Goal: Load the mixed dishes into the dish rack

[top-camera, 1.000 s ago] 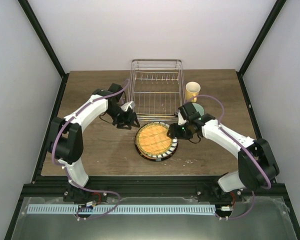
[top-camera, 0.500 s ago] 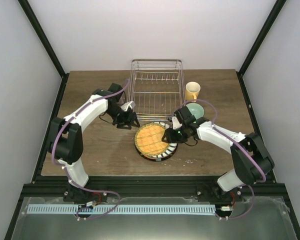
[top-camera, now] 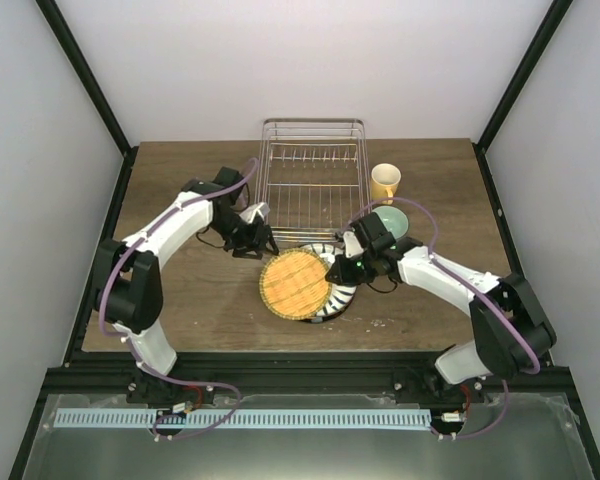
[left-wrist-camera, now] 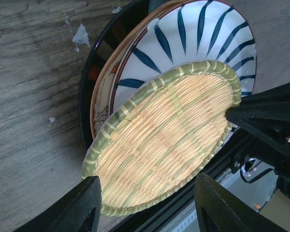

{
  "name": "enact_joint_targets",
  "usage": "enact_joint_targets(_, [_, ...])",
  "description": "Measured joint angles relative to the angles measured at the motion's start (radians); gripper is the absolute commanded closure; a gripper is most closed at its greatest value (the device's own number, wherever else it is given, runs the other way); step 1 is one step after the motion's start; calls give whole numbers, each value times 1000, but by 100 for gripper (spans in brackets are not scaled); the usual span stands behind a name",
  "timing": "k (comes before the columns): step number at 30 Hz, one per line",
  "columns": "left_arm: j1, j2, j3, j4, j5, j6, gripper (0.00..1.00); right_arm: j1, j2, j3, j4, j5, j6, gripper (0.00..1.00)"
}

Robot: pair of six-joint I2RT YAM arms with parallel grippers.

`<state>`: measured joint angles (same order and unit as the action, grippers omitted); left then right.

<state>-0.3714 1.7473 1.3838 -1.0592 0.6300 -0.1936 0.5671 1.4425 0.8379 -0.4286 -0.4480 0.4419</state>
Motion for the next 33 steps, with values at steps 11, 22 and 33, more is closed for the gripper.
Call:
enact_joint_targets(11, [0, -113, -129, -1, -8, 42, 47, 1, -31, 23, -75, 55, -4, 99])
enact_joint_targets(22, [0, -147, -208, 31, -57, 64, 48, -2, -69, 36, -78, 45, -22, 99])
enact_joint_targets(33, [24, -243, -330, 189, -13, 51, 50, -84, -203, -12, 0, -70, 16, 99])
